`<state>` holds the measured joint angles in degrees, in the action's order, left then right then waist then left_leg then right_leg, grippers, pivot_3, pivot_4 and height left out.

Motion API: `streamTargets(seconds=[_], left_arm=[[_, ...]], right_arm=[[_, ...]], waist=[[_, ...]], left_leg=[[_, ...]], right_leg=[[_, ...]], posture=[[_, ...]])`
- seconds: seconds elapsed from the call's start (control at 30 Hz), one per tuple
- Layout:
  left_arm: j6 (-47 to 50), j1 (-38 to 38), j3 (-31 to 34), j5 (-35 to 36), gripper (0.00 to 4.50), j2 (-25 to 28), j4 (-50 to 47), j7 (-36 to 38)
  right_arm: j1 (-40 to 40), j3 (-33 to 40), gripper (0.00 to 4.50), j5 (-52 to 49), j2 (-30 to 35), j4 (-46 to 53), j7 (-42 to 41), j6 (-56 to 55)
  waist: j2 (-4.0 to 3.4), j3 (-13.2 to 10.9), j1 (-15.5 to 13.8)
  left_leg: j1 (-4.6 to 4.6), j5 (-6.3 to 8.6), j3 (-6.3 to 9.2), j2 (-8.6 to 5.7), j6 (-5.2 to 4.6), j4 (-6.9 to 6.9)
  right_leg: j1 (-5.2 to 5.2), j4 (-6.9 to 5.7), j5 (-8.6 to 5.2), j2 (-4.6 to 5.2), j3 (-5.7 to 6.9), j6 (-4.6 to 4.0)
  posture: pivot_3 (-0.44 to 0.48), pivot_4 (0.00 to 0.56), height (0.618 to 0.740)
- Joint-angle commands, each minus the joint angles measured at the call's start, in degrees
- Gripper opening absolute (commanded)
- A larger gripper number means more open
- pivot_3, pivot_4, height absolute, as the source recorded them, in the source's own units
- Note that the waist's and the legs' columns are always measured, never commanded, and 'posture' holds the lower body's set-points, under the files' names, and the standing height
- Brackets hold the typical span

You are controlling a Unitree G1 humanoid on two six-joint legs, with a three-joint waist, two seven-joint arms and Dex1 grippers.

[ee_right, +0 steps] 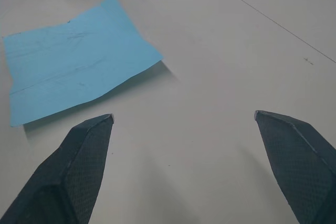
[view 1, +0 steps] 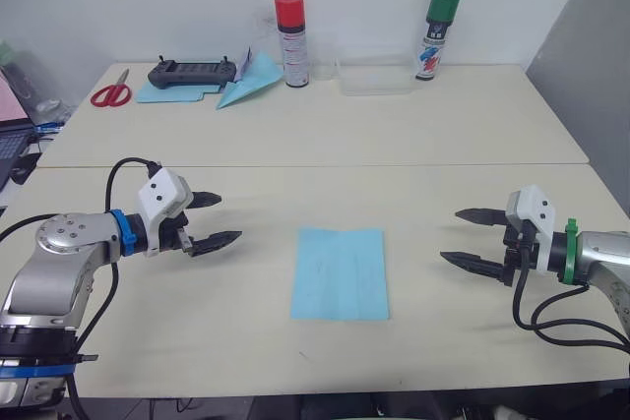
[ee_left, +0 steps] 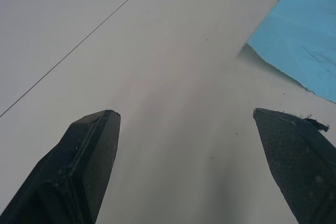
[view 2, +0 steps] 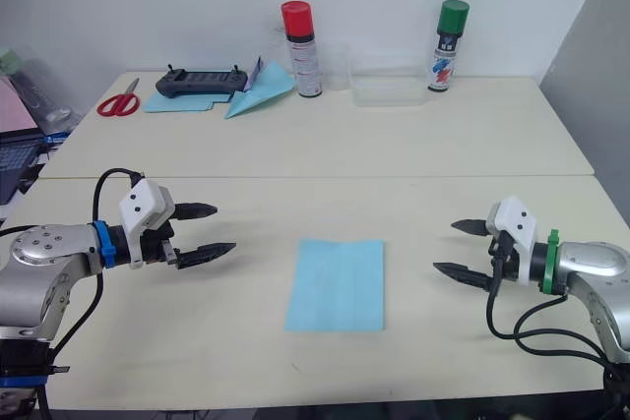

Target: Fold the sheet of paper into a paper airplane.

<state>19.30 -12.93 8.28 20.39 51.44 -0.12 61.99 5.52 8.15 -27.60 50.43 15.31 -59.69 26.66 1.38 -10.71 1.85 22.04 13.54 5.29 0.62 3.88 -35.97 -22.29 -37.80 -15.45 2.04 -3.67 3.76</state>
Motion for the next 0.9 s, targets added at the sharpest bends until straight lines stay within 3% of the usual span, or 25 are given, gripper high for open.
streamTargets(seconds=[0.03,0.73,0.9], left_arm=[[0.86,0.06,1.35,1.22,4.45,0.92,-2.09,0.55],[7.09,-0.61,2.52,5.96,4.45,1.10,-6.38,1.73],[13.72,-1.87,2.65,11.32,4.45,0.21,-10.80,0.99]], right_arm=[[1.02,0.59,4.50,0.17,0.52,0.33,-0.33,-0.57],[0.56,0.59,4.50,0.13,1.48,0.51,-0.92,-0.44],[0.90,0.01,4.50,0.87,1.52,-0.47,-1.35,-1.31]], waist=[[0.00,0.00,0.00],[0.00,0.00,0.00],[0.00,0.00,0.00]], left_leg=[[0.00,0.00,0.00,0.00,0.00,0.00],[-0.01,0.00,0.00,0.00,0.00,-0.01],[0.00,0.00,0.00,0.00,0.00,-0.03]], right_leg=[[0.00,0.00,0.00,0.00,0.00,0.00],[0.00,-0.03,0.00,0.00,0.00,0.00],[0.00,-0.03,0.00,0.00,0.00,0.00]], posture=[[0.000,0.150,0.740],[0.000,0.150,0.740],[0.000,0.150,0.740]])
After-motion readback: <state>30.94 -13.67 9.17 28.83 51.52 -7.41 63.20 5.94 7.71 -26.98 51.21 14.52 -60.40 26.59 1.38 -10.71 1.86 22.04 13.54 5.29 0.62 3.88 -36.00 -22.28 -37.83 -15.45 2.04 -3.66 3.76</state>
